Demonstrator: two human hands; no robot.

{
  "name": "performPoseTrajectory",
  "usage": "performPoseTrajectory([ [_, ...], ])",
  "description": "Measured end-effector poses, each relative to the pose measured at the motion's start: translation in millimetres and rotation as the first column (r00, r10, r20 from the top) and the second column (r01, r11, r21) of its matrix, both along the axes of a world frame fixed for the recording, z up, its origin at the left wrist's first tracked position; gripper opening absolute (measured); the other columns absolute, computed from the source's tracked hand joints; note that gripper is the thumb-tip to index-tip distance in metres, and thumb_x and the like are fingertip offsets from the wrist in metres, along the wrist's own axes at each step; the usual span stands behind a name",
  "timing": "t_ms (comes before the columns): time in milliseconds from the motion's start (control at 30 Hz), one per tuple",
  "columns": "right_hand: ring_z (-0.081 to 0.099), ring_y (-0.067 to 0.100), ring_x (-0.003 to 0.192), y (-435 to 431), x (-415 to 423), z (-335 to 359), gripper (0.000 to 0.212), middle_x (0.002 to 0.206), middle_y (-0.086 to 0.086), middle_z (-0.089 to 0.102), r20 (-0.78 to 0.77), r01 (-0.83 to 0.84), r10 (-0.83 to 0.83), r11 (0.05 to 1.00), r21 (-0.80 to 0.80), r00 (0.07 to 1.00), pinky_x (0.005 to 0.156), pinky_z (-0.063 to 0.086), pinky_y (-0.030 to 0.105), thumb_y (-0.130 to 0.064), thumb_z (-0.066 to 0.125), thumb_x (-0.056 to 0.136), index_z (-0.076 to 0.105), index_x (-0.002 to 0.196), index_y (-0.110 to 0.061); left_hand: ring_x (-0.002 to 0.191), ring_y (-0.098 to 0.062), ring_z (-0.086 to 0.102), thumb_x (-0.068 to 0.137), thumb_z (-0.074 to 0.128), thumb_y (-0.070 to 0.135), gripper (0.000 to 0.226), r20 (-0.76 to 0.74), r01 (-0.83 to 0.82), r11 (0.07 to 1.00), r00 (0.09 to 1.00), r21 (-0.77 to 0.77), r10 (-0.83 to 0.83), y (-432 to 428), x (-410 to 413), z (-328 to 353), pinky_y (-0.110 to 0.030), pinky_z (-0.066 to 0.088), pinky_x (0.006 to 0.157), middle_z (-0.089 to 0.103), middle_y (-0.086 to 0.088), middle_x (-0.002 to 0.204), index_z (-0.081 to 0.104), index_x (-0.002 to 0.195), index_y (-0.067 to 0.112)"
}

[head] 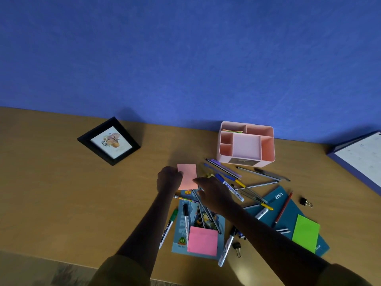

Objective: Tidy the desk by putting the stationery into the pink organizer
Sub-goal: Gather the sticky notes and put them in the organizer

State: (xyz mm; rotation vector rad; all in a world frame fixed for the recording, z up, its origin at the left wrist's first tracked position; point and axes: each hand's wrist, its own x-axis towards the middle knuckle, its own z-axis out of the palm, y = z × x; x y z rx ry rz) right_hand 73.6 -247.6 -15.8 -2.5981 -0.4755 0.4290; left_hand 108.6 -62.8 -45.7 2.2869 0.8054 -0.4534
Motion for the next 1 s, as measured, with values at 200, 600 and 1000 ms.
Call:
performPoseTrajectory([
  [200,0.069,0.017,0.123,-2,-3,-1,0.049,0.14,0.0,0.071,-0.033,0.019,-0.018,0.998,0.059,0.999,0.095,0.061,0.035,-0.018,0.072,0.099,0.062,0.146,-0.026,0.068,-0.019,0.068,0.094,0.075,0.029,0.032,0.069,-0.037,0.998,0.997,-0.047,0.04,-3,-6,15,-0.029,0.052,0.063,0.074,-0.003,0.076,0.066,0.065,0.02],
  [600,0.072,0.006,0.098,-27,52,64,0.04,0.126,-0.006,0.072,0.029,0.257,-0.302,0.855,0.45,0.953,0.084,0.064,0.031,-0.025,0.073,0.102,0.066,0.141,-0.017,0.076,-0.011,0.075,0.093,0.08,0.028,0.013,0.239,0.077,0.971,0.971,-0.226,-0.021,-17,3,89,-0.034,0.063,0.078,0.079,0.005,0.08,0.083,0.102,0.019],
  [1000,0.073,0.019,0.091,-97,120,126,0.017,0.105,0.009,0.079,0.422,0.039,-0.169,0.953,0.299,0.891,0.076,0.049,0.013,-0.005,0.071,0.1,0.081,0.113,-0.008,0.096,-0.005,0.074,0.096,0.077,0.026,0.025,0.622,0.28,0.935,0.778,-0.218,-0.088,-78,68,139,-0.014,0.057,0.076,0.08,0.006,0.109,0.078,0.12,0.02],
])
